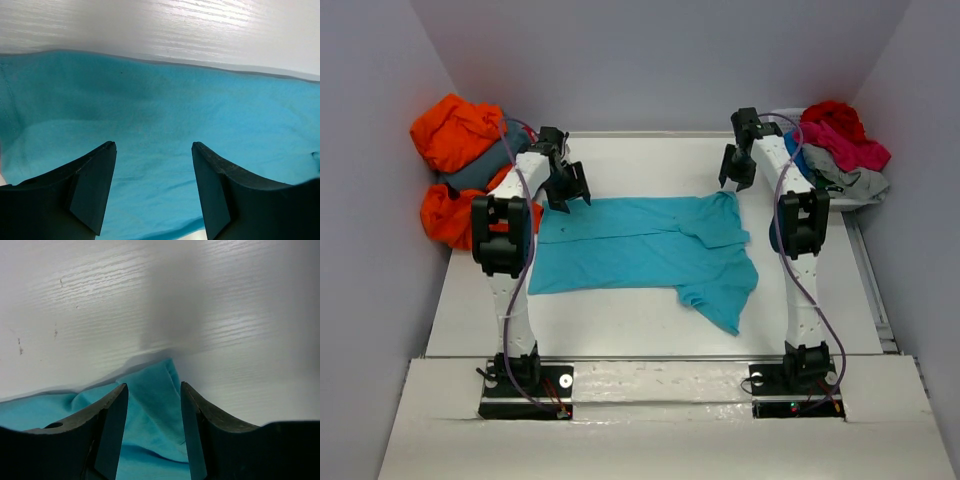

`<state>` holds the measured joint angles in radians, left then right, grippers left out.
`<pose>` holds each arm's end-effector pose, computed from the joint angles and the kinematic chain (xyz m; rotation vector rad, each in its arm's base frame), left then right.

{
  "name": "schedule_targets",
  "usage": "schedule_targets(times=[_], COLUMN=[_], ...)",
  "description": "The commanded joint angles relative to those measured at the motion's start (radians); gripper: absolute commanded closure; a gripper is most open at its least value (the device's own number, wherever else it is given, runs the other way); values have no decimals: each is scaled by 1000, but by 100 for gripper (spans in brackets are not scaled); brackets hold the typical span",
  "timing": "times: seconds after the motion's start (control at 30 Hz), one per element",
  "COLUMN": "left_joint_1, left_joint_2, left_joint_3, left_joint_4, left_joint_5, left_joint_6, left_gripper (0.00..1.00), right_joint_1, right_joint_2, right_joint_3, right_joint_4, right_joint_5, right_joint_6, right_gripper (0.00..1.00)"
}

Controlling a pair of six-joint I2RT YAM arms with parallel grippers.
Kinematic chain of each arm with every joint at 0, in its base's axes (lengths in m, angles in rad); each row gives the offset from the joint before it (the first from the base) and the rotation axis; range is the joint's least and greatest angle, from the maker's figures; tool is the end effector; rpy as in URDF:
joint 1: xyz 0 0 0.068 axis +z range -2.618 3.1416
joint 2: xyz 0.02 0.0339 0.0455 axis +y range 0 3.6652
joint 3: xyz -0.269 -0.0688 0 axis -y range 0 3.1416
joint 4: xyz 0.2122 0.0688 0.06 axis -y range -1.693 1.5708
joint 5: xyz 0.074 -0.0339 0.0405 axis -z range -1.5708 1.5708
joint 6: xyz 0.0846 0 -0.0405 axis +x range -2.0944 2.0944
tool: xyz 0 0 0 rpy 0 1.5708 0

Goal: Fold and stack the t-shirts
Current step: Fold the flattened T-shirt at the center of the board.

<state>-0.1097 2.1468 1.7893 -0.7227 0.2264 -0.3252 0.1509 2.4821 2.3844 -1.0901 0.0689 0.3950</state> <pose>0.4552 -0.0692 0.1831 -0.2122 2.6698 -0.4418 0.5039 0.0707 0.1704 0.3536 2.7313 0.0525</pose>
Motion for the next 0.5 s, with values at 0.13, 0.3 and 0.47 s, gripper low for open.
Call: schedule_targets(times=[0.13,0.3,0.47], left_joint_1=[-8,-8,-18], left_joint_2=[16,12,21], left_joint_3=[12,-2,-1], left_joint_4=[-17,-12,-12], left_joint_5=[16,16,16], left_joint_6=[15,14,12], left_gripper=[27,27,28], right_joint_1=[-5,-5,29], right_joint_2=[37,12,-6], right_joint_3=[-1,-47,-36], right_joint_4=[52,82,76], right_joint_5=[40,-3,-3], right_joint_6=[-47,-67,-70], right_gripper=[50,51,51])
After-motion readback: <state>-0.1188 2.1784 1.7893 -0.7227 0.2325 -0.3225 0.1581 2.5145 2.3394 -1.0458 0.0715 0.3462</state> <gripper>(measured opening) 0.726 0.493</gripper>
